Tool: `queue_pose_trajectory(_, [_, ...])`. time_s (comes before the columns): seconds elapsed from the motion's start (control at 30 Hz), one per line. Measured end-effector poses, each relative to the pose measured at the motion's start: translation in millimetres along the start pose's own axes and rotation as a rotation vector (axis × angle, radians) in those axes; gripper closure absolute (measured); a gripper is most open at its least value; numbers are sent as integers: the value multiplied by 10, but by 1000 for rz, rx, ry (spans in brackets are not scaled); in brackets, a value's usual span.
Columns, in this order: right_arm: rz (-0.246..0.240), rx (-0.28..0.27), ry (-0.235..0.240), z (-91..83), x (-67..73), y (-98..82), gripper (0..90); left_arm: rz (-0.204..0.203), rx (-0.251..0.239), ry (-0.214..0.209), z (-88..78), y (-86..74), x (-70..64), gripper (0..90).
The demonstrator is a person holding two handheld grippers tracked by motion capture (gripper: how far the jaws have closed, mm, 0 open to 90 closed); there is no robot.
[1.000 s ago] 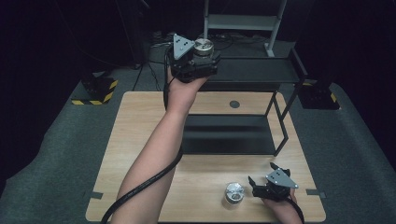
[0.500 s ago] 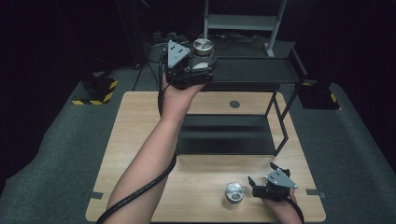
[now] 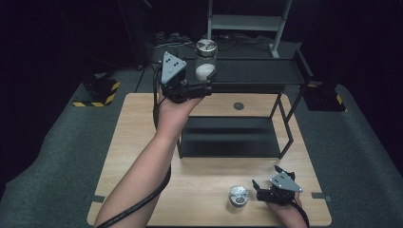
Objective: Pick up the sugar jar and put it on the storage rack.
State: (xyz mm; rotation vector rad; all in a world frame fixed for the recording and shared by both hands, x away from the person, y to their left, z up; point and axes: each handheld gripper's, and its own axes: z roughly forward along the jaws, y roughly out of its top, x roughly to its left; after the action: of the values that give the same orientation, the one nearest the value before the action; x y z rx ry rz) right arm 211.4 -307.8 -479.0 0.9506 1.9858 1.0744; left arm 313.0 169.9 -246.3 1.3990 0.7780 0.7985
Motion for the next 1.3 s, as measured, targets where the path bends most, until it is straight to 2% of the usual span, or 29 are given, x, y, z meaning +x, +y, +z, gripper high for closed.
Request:
queue_pose_trajectory(0.07, [0, 0, 1, 0, -2, 0, 0, 20, 7, 12, -76, -9, -48, 4])
queue_pose_trajectory(0.3, [-7, 2, 0, 0, 5, 3, 0, 37, 18, 23, -202, -47, -81, 4])
queue_pose_trajectory(0.47, [-9, 2, 0, 1, 9, 5, 0, 46, 13, 27, -321, -132, -99, 4])
queue_pose_trajectory(0.9, [-17, 4, -3, 2, 21, 7, 0, 48, 31, 25, -544, -319, -110, 4])
queue_pose_trajectory(1.3, [-21, 4, -5, 4, 26, 8, 0, 52, 75, 12, -682, -547, -146, 4])
